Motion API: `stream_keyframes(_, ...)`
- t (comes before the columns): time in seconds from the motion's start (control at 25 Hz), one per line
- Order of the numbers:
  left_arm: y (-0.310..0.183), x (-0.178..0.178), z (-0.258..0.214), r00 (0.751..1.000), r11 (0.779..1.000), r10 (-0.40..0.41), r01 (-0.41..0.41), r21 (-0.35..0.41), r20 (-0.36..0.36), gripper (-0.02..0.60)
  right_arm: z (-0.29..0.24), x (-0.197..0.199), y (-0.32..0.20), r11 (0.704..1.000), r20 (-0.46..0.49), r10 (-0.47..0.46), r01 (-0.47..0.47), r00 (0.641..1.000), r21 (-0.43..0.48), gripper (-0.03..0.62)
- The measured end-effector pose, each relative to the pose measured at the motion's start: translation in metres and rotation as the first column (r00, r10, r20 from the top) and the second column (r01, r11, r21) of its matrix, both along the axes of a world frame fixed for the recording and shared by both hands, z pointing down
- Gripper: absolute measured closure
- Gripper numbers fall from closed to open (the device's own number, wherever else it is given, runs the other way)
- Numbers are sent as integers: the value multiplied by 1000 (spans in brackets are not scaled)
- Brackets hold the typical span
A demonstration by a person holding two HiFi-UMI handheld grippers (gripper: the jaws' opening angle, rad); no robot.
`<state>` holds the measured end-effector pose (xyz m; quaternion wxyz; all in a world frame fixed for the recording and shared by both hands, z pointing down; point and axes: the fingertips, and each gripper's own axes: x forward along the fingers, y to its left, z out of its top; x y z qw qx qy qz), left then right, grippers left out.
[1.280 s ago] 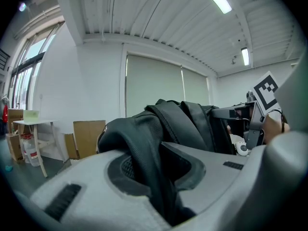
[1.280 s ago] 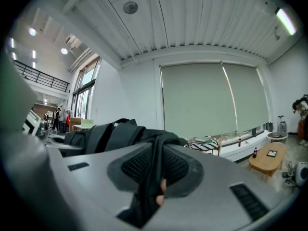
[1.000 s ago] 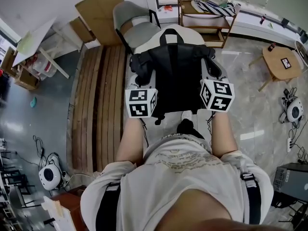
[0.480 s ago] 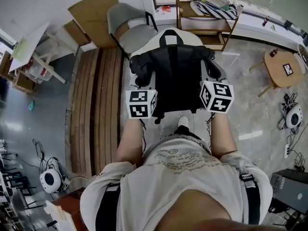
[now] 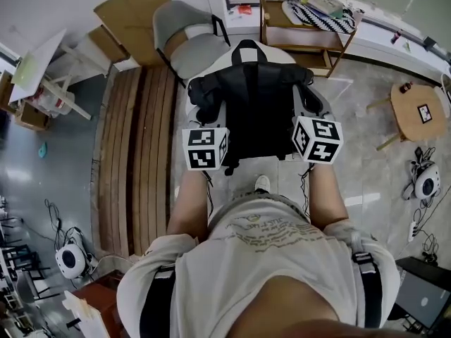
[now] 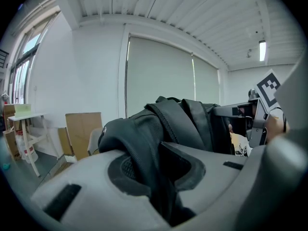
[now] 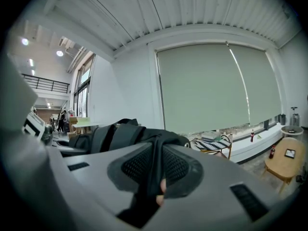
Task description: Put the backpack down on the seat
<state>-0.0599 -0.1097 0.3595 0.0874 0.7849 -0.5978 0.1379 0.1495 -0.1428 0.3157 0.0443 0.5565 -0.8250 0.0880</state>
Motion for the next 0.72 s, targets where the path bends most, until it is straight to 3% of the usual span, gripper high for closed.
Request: stream_keyframes(0.72, -72, 14, 7, 1000, 999, -26, 26, -33, -10, 499, 6, 12, -79, 999, 44, -39, 40, 998, -18, 530)
